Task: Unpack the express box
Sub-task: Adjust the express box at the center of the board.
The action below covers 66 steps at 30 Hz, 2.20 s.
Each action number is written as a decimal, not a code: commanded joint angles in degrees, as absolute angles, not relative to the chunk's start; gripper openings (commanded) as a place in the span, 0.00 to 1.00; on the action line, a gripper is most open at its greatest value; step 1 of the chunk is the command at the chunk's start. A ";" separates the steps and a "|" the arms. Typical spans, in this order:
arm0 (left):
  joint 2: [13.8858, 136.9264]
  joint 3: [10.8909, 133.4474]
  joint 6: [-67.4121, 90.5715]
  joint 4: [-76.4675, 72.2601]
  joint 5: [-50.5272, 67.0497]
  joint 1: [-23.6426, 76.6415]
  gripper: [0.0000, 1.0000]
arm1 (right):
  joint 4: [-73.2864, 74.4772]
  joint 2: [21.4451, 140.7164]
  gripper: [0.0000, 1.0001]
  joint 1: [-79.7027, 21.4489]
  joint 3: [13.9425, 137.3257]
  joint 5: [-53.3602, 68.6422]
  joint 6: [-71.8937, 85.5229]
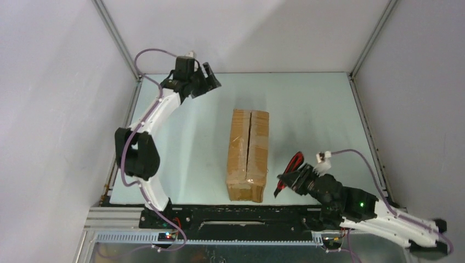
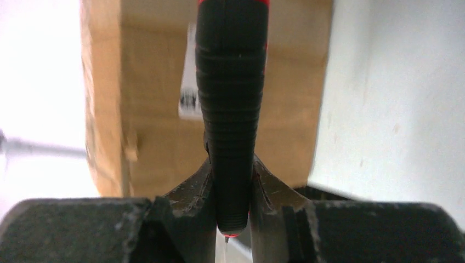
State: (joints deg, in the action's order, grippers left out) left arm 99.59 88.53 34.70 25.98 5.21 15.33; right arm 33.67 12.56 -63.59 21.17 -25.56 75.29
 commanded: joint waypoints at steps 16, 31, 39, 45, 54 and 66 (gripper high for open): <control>128.82 114.77 34.28 23.58 24.94 21.04 0.69 | 29.53 32.16 0.00 -122.40 38.61 -75.46 67.75; 131.42 117.73 34.43 24.09 30.54 21.80 0.68 | -4.74 47.60 0.00 -109.38 33.40 -56.68 30.35; 131.35 115.67 34.60 22.34 35.85 22.15 0.56 | -1.35 49.25 0.00 -102.81 27.44 -59.18 36.76; 124.35 102.34 38.19 13.19 36.29 22.27 0.45 | 3.13 43.37 0.00 -98.04 23.69 -60.54 39.75; 108.34 79.31 41.98 1.70 31.60 21.97 0.40 | -2.19 39.71 0.00 -86.23 21.23 -53.30 31.75; 86.25 48.15 48.70 -6.22 19.30 21.96 0.34 | -4.35 34.61 0.00 -74.65 17.97 -47.81 29.44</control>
